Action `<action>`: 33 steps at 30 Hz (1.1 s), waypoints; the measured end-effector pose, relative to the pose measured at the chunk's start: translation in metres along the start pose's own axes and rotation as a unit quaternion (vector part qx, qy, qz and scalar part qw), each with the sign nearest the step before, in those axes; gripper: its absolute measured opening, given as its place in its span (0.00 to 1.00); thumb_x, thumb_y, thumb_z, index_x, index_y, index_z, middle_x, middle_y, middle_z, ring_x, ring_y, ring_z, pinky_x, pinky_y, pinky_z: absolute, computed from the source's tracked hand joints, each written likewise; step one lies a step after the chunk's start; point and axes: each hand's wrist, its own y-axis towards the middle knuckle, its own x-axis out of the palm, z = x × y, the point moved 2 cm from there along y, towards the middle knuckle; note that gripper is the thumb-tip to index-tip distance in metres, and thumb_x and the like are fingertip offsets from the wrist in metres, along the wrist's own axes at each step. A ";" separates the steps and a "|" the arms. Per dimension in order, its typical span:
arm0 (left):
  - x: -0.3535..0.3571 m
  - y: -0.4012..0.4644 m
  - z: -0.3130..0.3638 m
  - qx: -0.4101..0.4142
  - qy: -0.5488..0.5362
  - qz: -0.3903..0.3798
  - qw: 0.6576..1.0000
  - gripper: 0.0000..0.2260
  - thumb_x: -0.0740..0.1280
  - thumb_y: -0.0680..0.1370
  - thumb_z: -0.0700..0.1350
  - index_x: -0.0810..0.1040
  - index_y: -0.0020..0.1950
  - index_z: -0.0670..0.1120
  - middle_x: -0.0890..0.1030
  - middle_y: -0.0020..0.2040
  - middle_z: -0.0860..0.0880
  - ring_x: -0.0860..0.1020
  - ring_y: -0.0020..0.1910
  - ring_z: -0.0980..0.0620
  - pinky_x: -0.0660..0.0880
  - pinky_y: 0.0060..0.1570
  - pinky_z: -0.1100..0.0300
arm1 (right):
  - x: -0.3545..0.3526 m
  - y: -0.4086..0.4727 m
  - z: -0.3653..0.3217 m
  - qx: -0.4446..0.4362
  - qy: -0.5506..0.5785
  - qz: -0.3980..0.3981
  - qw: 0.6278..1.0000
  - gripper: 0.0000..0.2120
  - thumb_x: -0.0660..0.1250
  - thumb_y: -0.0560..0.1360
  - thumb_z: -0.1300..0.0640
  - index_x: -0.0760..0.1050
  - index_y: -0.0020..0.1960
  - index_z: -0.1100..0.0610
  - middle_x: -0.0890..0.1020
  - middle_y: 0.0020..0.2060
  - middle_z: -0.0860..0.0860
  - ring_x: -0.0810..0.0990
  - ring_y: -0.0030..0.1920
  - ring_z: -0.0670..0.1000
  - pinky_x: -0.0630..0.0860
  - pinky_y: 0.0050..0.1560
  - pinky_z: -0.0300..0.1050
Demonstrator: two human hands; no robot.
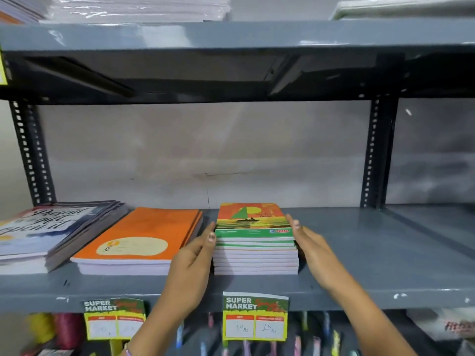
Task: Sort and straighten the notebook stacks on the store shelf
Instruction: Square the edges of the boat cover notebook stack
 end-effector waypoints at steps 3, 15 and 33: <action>0.002 0.003 -0.003 0.003 0.024 0.007 1.000 0.12 0.62 0.80 0.51 0.73 0.60 0.66 0.77 0.56 0.76 0.71 0.56 0.80 0.67 0.52 0.84 | -0.004 0.002 0.004 -0.006 0.013 -0.014 1.000 0.13 0.55 0.76 0.35 0.73 0.57 0.24 0.80 0.54 0.24 0.74 0.56 0.24 0.66 0.58 0.32; -0.006 0.004 -0.008 0.006 0.002 0.057 0.998 0.13 0.71 0.71 0.51 0.81 0.54 0.61 0.84 0.47 0.68 0.79 0.52 0.71 0.73 0.45 0.79 | -0.014 -0.006 0.012 -0.055 0.072 0.009 0.996 0.34 0.73 0.67 0.59 0.69 0.72 0.56 0.80 0.64 0.41 0.78 0.64 0.43 0.73 0.65 0.41; -0.006 0.001 -0.007 0.018 -0.043 0.077 0.996 0.16 0.73 0.67 0.48 0.83 0.54 0.55 0.85 0.46 0.66 0.80 0.51 0.71 0.75 0.45 0.77 | -0.014 -0.005 0.014 -0.092 0.061 -0.008 0.994 0.20 0.72 0.69 0.54 0.81 0.60 0.43 0.83 0.61 0.43 0.80 0.63 0.43 0.76 0.63 0.39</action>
